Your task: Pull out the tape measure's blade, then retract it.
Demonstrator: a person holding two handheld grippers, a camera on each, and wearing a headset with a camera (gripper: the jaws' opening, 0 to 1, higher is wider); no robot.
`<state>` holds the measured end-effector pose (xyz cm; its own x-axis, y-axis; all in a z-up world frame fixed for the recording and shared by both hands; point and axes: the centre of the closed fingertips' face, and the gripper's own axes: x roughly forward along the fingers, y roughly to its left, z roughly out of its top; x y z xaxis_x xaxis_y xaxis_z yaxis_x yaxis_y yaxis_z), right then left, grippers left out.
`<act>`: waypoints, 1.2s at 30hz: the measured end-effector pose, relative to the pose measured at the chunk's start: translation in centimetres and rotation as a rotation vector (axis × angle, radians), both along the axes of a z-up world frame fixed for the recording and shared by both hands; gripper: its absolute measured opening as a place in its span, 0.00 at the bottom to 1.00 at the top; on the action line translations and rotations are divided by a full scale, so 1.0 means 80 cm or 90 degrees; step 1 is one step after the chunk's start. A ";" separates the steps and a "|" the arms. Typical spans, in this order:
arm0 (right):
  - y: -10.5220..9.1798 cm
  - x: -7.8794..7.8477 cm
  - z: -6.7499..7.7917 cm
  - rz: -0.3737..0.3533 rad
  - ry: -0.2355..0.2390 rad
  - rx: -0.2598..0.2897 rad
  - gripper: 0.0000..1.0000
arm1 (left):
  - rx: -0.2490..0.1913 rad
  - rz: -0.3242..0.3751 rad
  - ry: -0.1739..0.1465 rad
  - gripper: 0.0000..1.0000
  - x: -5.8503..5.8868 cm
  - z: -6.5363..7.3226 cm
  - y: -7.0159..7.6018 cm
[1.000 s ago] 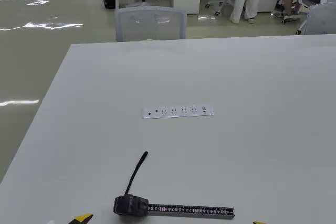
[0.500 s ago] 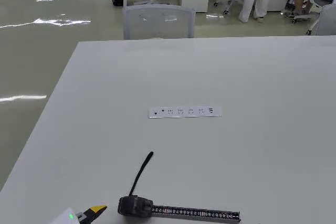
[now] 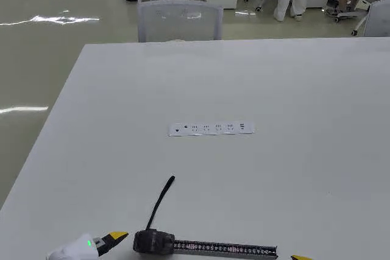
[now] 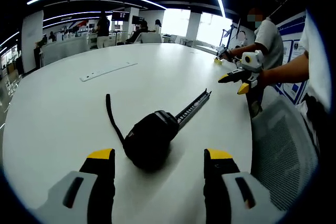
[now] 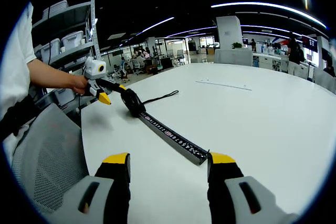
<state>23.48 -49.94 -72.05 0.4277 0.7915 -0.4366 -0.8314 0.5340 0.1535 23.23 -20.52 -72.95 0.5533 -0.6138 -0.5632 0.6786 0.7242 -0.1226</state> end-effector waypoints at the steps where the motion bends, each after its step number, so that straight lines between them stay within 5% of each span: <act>1: -0.001 0.001 -0.001 0.001 0.001 0.000 0.60 | 0.003 -0.002 -0.001 0.66 0.002 -0.001 0.000; 17: -0.005 0.017 -0.003 0.027 0.002 -0.012 0.59 | 0.040 -0.050 -0.011 0.63 0.023 -0.011 0.005; 36: -0.011 0.026 -0.014 0.062 0.006 -0.029 0.57 | 0.080 -0.140 -0.007 0.61 0.021 -0.020 -0.007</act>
